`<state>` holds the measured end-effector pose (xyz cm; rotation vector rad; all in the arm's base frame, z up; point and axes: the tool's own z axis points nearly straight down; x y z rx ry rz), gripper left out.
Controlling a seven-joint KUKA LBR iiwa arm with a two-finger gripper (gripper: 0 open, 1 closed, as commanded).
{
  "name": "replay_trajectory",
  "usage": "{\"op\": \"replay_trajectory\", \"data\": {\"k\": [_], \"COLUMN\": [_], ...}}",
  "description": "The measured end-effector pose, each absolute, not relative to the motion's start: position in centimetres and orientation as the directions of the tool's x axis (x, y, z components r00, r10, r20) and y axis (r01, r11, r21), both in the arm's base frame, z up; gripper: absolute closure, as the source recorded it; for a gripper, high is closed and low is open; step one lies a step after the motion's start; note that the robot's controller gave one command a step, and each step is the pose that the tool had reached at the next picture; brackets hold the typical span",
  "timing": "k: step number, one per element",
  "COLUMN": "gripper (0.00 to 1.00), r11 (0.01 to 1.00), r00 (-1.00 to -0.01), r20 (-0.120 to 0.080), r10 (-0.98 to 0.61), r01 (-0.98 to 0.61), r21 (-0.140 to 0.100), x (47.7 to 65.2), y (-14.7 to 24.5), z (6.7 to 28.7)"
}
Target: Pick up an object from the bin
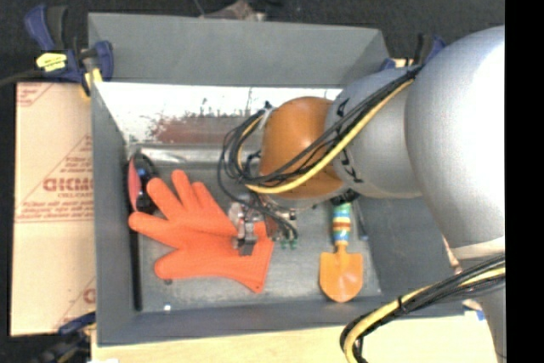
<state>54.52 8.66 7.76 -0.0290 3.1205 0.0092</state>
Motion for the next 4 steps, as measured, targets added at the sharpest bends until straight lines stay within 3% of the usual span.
{"op": "replay_trajectory", "data": {"k": [1,2,3,4], "gripper": [1.00,1.00,1.00,1.00], "r11": [1.000,0.986,0.975,0.975], "r00": [-1.000,-0.986,-0.975,-0.975], "r20": [-0.021,-0.027,-0.016,-0.016], "r10": [-0.018,0.164,0.221,0.221], "r01": [-0.019,0.164,0.220,0.221], "r21": [0.006,0.014,0.013,0.013], "x": [54.5,53.3,60.0,60.0], "y": [8.7,8.6,8.7,8.7], "z": [7.7,7.7,7.1,7.1]}}
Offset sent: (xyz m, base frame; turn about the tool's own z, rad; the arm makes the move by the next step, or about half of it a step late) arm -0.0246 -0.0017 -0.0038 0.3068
